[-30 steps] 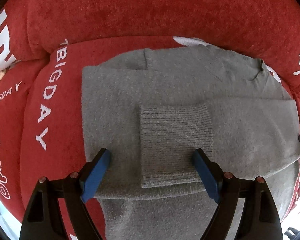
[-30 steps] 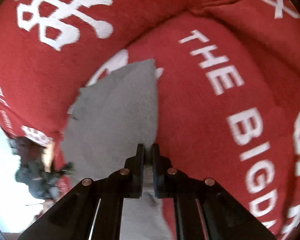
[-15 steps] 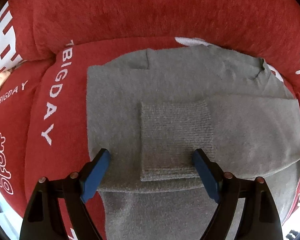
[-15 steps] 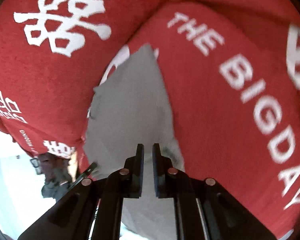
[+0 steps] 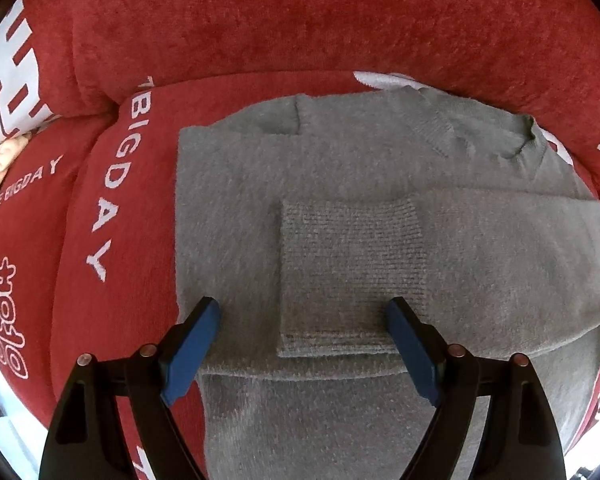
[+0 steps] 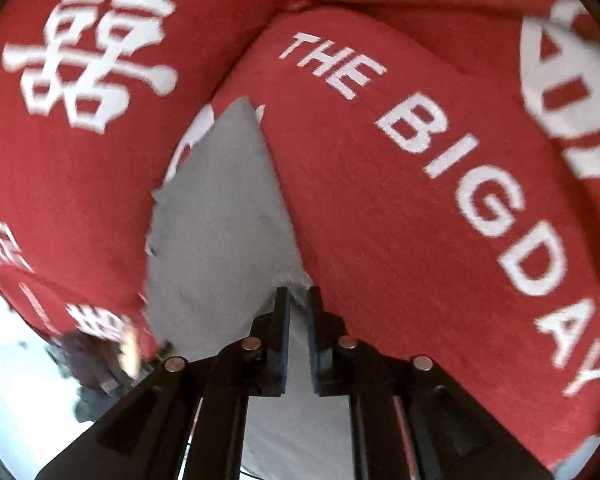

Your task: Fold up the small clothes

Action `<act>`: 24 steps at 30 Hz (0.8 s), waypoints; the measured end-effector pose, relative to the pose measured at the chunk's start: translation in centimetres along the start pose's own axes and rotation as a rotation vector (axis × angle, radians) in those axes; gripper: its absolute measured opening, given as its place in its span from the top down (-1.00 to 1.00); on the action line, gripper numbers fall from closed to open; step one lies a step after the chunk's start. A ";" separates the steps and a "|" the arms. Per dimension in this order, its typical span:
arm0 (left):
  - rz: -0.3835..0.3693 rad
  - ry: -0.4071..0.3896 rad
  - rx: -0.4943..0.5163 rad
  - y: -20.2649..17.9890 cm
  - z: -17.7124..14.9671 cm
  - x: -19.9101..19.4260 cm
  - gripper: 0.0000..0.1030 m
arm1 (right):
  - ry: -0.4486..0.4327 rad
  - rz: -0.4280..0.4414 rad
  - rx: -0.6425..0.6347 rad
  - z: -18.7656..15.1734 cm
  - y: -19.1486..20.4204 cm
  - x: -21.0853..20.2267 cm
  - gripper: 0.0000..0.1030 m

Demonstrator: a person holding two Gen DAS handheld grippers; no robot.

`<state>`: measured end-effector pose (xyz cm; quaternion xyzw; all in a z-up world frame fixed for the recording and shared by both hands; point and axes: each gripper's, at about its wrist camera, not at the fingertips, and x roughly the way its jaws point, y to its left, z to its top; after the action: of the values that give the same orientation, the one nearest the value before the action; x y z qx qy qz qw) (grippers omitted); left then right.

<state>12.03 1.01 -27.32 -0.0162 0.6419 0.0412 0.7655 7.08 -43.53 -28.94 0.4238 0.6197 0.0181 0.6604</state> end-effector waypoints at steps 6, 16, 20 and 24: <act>0.015 0.018 0.014 -1.4 -0.7 -1.8 -0.67 | -0.016 -0.093 -0.125 -1.2 2.8 -1.8 0.04; -0.024 0.046 0.064 -4.9 -3.2 -5.0 -0.67 | 0.058 -0.142 -0.289 -4.7 7.7 -0.5 0.01; -0.025 0.064 0.098 -6.7 -4.5 -5.5 -0.67 | 0.080 -0.151 -0.306 -5.6 7.9 -0.4 -0.01; -0.031 0.093 0.104 -8.2 -5.9 -5.9 -0.67 | 0.097 -0.168 -0.344 -6.5 7.8 -0.9 -0.04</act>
<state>5.91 -7.87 -22.82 0.0119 0.6776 -0.0051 0.7353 5.40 -35.56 -22.83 0.2504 0.6716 0.0888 0.6916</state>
